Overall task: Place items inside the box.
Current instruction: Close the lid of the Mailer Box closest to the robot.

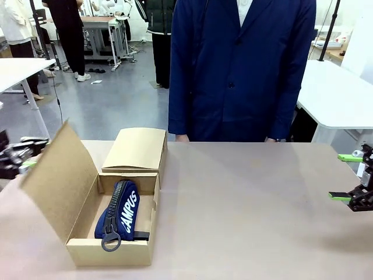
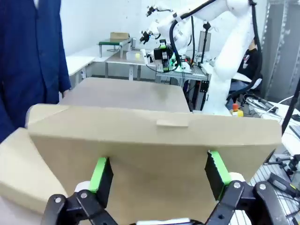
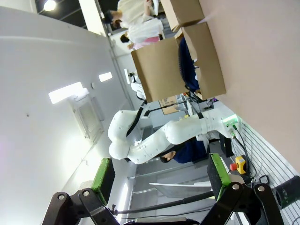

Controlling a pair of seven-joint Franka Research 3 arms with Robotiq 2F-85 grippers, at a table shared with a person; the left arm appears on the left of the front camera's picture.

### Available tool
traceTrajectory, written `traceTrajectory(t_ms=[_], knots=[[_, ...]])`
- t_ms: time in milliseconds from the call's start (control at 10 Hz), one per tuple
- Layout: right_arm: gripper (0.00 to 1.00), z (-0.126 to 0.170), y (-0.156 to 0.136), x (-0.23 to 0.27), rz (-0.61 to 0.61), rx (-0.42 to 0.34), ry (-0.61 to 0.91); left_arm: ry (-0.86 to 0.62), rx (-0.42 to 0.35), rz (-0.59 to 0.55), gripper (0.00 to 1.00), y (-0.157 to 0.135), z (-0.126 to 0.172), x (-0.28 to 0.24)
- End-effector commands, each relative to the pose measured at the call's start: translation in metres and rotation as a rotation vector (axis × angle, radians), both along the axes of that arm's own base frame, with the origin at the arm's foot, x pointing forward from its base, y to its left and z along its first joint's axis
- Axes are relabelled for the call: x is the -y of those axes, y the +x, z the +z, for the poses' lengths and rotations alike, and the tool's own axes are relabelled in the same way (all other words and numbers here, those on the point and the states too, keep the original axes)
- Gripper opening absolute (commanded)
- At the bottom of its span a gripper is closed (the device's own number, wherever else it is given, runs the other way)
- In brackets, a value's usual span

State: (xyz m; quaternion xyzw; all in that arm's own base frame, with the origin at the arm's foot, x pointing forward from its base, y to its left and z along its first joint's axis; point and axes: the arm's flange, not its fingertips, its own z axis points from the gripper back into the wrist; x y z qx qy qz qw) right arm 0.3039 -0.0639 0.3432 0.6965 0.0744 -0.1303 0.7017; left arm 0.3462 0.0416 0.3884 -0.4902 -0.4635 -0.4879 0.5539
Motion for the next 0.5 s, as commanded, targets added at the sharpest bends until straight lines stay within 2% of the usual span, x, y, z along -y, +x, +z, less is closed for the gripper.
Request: traceTrajectory(t_ms=[0,200,400], knots=[[1.0,0.004,-0.001,0.001,0.001,-0.013,-0.013,0.051,-0.011,0.015,1.0,-0.087,-0.027,0.109],[1.0,0.004,-0.001,0.001,0.001,-0.013,-0.013,0.134,-0.002,0.014,1.0,-0.091,-0.057,0.153],[1.0,0.004,-0.001,0.001,0.001,-0.013,-0.013,0.181,0.062,0.077,1.0,-0.101,-0.083,0.172]])
